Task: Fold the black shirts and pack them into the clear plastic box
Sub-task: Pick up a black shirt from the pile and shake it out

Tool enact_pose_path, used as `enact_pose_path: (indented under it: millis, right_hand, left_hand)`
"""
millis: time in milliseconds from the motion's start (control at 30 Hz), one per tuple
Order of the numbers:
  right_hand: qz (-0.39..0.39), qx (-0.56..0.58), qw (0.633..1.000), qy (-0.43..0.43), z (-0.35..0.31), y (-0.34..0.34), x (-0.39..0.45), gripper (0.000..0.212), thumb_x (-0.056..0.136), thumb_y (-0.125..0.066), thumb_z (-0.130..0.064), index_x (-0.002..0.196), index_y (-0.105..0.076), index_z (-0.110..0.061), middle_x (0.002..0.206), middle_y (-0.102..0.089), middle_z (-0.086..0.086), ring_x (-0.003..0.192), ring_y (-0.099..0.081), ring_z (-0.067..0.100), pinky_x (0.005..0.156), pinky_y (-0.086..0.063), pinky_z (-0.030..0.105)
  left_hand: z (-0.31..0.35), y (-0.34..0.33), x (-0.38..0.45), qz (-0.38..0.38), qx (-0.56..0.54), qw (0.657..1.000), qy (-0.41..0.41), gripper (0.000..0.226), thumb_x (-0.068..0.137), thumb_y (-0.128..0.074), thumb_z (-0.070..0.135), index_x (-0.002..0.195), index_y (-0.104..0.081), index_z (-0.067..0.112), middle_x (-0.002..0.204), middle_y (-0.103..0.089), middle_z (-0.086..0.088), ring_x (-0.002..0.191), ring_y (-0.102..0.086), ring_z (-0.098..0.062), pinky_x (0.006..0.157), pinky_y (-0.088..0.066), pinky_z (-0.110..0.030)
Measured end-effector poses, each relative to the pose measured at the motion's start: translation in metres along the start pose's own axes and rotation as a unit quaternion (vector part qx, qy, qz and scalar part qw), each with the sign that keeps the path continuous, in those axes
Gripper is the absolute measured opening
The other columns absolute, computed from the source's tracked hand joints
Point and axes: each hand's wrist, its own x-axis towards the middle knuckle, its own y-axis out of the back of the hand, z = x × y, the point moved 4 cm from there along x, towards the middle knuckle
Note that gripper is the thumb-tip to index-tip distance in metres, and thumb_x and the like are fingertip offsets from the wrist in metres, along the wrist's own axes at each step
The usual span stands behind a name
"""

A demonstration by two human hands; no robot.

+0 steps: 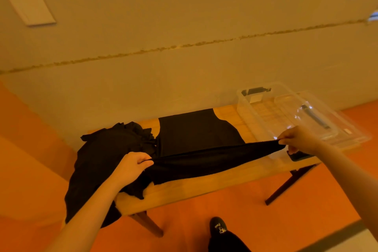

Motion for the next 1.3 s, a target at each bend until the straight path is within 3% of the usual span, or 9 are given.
enact_pose_path:
  millis: [400, 533, 633, 733, 867, 967, 1067, 1133, 1300]
  right_hand:
    - [-0.083, -0.026, 0.996, 0.035, 0.016, 0.009, 0.006, 0.011, 0.086, -0.062, -0.003, 0.084, -0.069, -0.011, 0.052, -0.064, 0.004, 0.041, -0.058, 0.005, 0.047, -0.048, 0.014]
    - [-0.11, -0.052, 0.991, 0.046, 0.025, 0.005, 0.0, 0.011, 0.086, -0.062, -0.003, 0.085, -0.07, -0.011, 0.053, -0.065, 0.008, 0.042, -0.058, 0.006, 0.048, -0.048, 0.016]
    - [-0.099, -0.043, 0.993, 0.041, 0.033, 0.002, -0.014, 0.015, 0.086, -0.062, -0.004, 0.08, -0.068, -0.016, 0.055, -0.064, 0.01, 0.042, -0.057, 0.005, 0.047, -0.046, 0.015]
    - [-0.096, -0.047, 0.993, 0.04, 0.038, -0.006, -0.033, 0.015, 0.086, -0.062, -0.004, 0.079, -0.068, -0.015, 0.059, -0.065, 0.013, 0.043, -0.057, 0.007, 0.048, -0.047, 0.016]
    - [-0.102, -0.056, 0.993, 0.031, 0.046, -0.016, -0.053, 0.01, 0.087, -0.062, -0.005, 0.086, -0.069, -0.012, 0.052, -0.065, 0.006, 0.049, -0.062, 0.015, 0.055, -0.052, 0.027]
    - [-0.097, -0.049, 0.994, 0.028, 0.046, -0.016, -0.064, 0.013, 0.087, -0.062, -0.006, 0.083, -0.065, -0.017, 0.05, -0.064, 0.003, 0.045, -0.06, 0.011, 0.049, -0.048, 0.019]
    - [-0.085, -0.036, 0.995, 0.024, 0.043, -0.013, -0.07, 0.018, 0.087, -0.061, -0.004, 0.078, -0.064, -0.019, 0.05, -0.064, 0.005, 0.043, -0.06, 0.011, 0.047, -0.047, 0.018]
    - [-0.073, -0.029, 0.997, 0.025, 0.039, -0.009, -0.067, 0.019, 0.087, -0.061, -0.003, 0.076, -0.065, -0.018, 0.049, -0.063, 0.004, 0.043, -0.059, 0.01, 0.048, -0.049, 0.019]
    - [-0.035, -0.019, 0.999, 0.031, 0.023, -0.005, -0.046, 0.011, 0.087, -0.06, -0.002, 0.084, -0.069, -0.008, 0.061, -0.066, 0.019, 0.043, -0.057, 0.012, 0.047, -0.048, 0.017]
  left_hand:
    - [0.011, -0.029, -0.028, 0.049, -0.003, 0.998, 0.031, 0.023, 0.09, -0.059, 0.013, 0.073, -0.065, 0.028, 0.074, -0.066, 0.006, 0.067, -0.06, 0.003, 0.06, -0.044, -0.012]
    - [0.011, -0.043, -0.041, 0.033, 0.011, 0.998, 0.044, 0.017, 0.09, -0.059, 0.015, 0.076, -0.067, 0.019, 0.069, -0.066, -0.003, 0.061, -0.062, -0.01, 0.059, -0.048, -0.022]
    - [0.007, -0.054, -0.054, 0.004, 0.041, 0.998, 0.051, 0.019, 0.091, -0.058, 0.015, 0.074, -0.066, 0.012, 0.06, -0.055, 0.001, 0.047, -0.048, -0.002, 0.05, -0.037, -0.017]
    - [-0.001, -0.062, -0.07, -0.019, 0.034, 0.998, 0.051, 0.018, 0.09, -0.059, 0.017, 0.077, -0.067, 0.007, 0.062, -0.055, -0.007, 0.052, -0.047, -0.007, 0.054, -0.034, -0.018]
    - [-0.007, -0.067, -0.091, -0.06, 0.05, 0.996, 0.038, 0.027, 0.088, -0.062, 0.018, 0.063, -0.062, 0.027, 0.051, -0.045, 0.005, 0.045, -0.039, -0.002, 0.053, -0.031, -0.02]
    - [-0.012, -0.069, -0.1, -0.086, 0.041, 0.995, 0.017, 0.051, 0.088, -0.063, 0.015, 0.043, -0.046, 0.034, 0.045, -0.034, 0.007, 0.043, -0.031, -0.004, 0.053, -0.028, -0.023]
    - [-0.02, -0.064, -0.099, -0.079, 0.044, 0.995, 0.03, 0.031, 0.088, -0.062, 0.02, 0.057, -0.06, 0.027, 0.053, -0.042, 0.004, 0.048, -0.04, -0.007, 0.053, -0.031, -0.022]
    - [-0.016, -0.058, -0.093, -0.06, 0.043, 0.997, 0.033, 0.022, 0.089, -0.061, 0.022, 0.071, -0.064, 0.009, 0.056, -0.047, -0.002, 0.049, -0.044, -0.007, 0.052, -0.033, -0.019]
    - [0.005, -0.038, -0.065, -0.021, 0.038, 0.999, 0.009, 0.03, 0.09, -0.059, 0.017, 0.06, -0.054, 0.015, 0.053, -0.042, 0.004, 0.045, -0.038, -0.004, 0.052, -0.03, -0.015]
